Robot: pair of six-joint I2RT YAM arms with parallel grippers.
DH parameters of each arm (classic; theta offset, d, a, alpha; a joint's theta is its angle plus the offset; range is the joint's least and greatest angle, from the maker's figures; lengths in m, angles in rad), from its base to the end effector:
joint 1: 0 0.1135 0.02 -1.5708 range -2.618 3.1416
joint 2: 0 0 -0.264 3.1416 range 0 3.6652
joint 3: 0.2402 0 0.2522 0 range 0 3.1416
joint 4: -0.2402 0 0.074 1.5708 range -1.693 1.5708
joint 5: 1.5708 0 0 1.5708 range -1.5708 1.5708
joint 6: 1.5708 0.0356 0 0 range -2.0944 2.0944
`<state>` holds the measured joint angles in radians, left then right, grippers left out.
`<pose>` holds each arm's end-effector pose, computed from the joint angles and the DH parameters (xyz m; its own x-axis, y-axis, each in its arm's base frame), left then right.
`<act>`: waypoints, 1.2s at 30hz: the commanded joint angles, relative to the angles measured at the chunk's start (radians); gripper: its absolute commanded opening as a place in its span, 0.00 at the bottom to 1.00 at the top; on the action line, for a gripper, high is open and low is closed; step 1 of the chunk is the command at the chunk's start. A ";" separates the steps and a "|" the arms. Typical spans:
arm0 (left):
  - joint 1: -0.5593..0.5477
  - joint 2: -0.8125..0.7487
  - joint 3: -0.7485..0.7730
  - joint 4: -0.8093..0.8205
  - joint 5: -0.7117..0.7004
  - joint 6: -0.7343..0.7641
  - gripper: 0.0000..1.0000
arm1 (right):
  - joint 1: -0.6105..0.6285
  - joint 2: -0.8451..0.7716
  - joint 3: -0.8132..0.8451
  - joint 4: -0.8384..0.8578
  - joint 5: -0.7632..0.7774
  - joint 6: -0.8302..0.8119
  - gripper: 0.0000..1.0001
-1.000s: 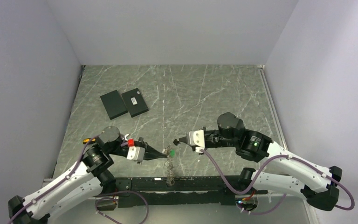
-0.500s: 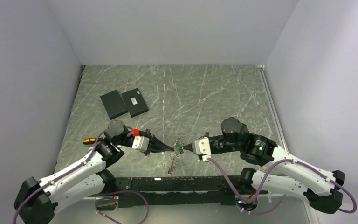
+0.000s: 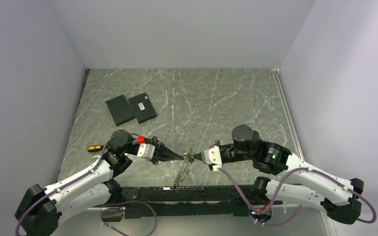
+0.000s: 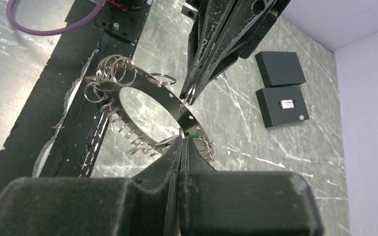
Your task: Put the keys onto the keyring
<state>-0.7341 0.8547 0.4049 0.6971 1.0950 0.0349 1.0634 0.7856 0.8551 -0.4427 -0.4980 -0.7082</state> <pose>0.1131 -0.1447 0.2823 0.2147 -0.1722 -0.9614 0.9398 -0.2315 0.2513 0.0685 0.1582 0.3387 0.5055 -0.2668 -0.8205 -0.8626 -0.1783 -0.4734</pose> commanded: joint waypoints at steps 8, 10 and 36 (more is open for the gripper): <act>0.003 -0.019 0.002 0.057 -0.015 -0.059 0.00 | 0.020 -0.004 0.021 0.066 0.012 -0.021 0.00; 0.003 -0.016 -0.002 0.066 -0.018 -0.063 0.00 | 0.022 -0.005 0.021 0.068 0.010 -0.023 0.00; 0.002 0.015 -0.003 0.068 -0.046 -0.058 0.00 | 0.036 -0.015 0.023 0.093 -0.001 -0.022 0.00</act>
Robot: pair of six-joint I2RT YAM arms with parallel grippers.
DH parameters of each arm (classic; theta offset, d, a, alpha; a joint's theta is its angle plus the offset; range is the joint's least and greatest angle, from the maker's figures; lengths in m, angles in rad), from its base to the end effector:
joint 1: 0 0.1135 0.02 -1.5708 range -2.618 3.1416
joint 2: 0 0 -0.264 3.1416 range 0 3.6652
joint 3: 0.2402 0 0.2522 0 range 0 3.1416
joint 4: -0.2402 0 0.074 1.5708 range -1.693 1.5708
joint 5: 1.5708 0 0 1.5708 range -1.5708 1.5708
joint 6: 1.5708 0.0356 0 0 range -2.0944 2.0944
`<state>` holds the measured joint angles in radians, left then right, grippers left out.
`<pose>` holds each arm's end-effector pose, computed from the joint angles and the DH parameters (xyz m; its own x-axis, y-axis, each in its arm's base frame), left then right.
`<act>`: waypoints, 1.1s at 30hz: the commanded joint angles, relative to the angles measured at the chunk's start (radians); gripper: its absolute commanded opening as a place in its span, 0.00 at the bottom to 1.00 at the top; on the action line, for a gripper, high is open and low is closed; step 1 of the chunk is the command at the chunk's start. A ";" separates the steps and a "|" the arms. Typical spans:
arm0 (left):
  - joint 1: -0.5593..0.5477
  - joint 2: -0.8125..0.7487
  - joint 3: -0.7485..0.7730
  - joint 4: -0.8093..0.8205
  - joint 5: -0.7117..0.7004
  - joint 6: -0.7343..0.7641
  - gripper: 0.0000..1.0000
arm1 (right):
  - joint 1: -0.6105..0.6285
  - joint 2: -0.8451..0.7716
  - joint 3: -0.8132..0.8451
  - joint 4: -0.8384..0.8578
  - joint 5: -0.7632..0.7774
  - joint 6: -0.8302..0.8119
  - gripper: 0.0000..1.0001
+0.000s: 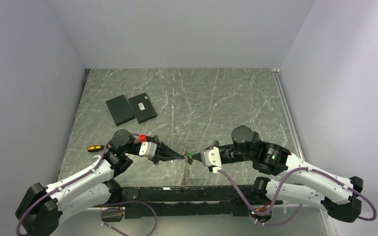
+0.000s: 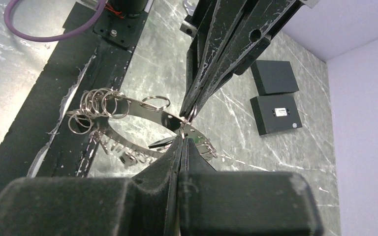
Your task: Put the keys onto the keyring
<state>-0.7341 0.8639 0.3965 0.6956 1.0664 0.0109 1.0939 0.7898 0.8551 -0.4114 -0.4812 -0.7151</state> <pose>0.1151 -0.1458 0.2781 0.1784 -0.1539 -0.9719 0.9550 -0.2108 0.2087 0.0652 0.1621 0.3410 0.5298 -0.2407 -0.8132 -0.8476 -0.1824 -0.4983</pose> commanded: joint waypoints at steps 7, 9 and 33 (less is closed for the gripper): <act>0.001 0.006 0.004 0.074 -0.015 -0.036 0.00 | 0.006 -0.024 0.016 0.062 -0.009 -0.018 0.00; 0.002 0.002 0.005 0.061 -0.018 -0.031 0.00 | 0.006 -0.027 0.015 0.063 -0.011 -0.017 0.00; -0.008 0.022 0.006 0.062 -0.019 -0.029 0.00 | 0.015 -0.011 0.013 0.091 -0.029 -0.004 0.00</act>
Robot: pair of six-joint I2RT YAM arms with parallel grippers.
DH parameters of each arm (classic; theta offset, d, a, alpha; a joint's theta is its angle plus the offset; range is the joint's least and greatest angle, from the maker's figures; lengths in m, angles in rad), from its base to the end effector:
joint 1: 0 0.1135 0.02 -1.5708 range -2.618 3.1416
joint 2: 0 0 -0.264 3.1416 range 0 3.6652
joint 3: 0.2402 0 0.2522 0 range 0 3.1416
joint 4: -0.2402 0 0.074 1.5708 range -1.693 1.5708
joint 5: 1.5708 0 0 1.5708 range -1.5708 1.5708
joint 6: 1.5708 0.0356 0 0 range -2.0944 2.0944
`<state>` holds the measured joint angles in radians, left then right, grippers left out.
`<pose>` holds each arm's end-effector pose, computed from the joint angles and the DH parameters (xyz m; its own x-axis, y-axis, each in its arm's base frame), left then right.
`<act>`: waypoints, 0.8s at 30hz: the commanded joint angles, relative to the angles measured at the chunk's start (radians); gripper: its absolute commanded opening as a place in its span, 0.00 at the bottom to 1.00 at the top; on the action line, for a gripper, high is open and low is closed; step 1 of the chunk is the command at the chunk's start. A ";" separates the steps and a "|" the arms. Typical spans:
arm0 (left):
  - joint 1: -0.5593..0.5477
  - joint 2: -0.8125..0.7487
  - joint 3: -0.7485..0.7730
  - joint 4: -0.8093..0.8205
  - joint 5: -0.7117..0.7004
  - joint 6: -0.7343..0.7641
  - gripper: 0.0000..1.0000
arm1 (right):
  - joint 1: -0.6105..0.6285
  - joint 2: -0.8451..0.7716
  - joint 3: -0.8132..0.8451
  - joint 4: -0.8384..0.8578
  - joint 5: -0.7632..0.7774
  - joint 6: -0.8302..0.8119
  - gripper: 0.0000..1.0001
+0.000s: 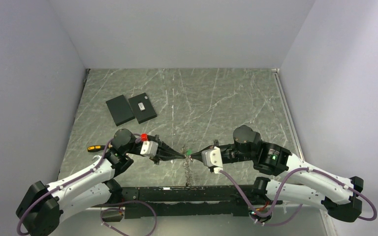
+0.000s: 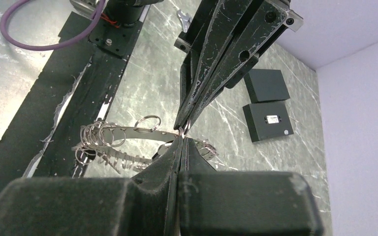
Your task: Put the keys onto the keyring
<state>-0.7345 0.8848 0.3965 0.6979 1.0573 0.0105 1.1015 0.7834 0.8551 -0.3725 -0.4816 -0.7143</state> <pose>0.1178 -0.1482 0.2749 0.1645 -0.1416 -0.9762 0.9599 -0.2050 0.1915 0.0639 0.1625 0.3459 0.5476 -0.2037 -0.8115 -0.8362 -0.1684 -0.5220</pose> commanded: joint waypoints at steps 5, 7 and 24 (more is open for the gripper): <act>-0.011 0.000 0.011 0.045 -0.010 -0.023 0.00 | 0.009 0.000 0.010 0.058 -0.028 -0.004 0.00; -0.012 -0.002 0.013 0.033 -0.010 -0.023 0.00 | 0.009 0.005 0.011 0.058 -0.030 -0.003 0.00; -0.028 -0.021 0.023 -0.002 -0.001 0.028 0.00 | 0.014 0.012 -0.001 0.071 -0.023 -0.007 0.00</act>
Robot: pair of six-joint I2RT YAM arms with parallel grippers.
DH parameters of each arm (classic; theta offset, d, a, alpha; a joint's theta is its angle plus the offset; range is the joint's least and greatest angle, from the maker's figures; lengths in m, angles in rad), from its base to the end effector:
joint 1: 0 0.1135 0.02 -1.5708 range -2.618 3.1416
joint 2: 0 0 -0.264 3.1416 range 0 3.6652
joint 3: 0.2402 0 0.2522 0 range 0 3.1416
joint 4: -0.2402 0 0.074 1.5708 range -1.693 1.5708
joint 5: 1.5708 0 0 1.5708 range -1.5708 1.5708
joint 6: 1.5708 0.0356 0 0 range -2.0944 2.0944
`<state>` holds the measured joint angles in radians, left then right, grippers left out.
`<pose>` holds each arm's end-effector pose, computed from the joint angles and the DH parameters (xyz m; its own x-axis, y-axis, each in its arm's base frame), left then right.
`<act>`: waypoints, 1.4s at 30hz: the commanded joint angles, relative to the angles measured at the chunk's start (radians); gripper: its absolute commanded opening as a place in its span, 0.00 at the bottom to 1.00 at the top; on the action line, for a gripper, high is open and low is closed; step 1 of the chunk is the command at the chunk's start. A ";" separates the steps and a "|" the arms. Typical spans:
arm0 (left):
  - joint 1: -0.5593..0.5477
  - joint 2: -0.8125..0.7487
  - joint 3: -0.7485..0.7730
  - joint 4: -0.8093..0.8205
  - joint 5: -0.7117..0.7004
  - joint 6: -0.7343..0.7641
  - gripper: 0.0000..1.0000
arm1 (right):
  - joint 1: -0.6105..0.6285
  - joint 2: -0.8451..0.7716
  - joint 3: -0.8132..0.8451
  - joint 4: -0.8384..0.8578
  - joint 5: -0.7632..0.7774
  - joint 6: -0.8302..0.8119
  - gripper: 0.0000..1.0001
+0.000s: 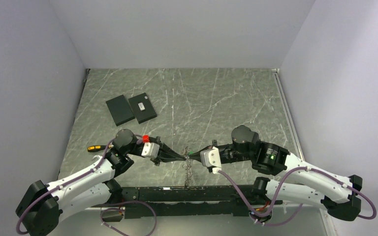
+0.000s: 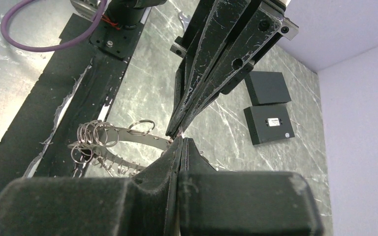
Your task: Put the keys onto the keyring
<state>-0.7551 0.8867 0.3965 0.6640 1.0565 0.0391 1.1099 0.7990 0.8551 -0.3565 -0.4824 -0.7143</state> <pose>0.1154 -0.1512 0.2715 0.1634 -0.1274 -0.9783 0.9559 -0.2247 0.1889 0.0643 0.1667 0.3451 0.5494 -0.1983 -0.8116 -0.8346 -0.1758 -0.5220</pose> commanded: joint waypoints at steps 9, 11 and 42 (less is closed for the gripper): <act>-0.009 -0.059 0.017 0.038 -0.006 -0.005 0.00 | 0.007 -0.033 -0.027 0.051 0.006 -0.008 0.00; -0.009 -0.069 0.021 0.020 -0.005 0.003 0.00 | 0.007 -0.042 -0.031 0.048 0.012 -0.008 0.00; -0.009 -0.082 -0.001 0.064 -0.045 -0.022 0.00 | 0.008 -0.060 -0.034 0.015 -0.040 -0.024 0.00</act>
<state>-0.7609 0.8196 0.3965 0.6472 1.0306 0.0406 1.1099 0.7513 0.8215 -0.3584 -0.4816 -0.7242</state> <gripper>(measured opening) 0.007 0.010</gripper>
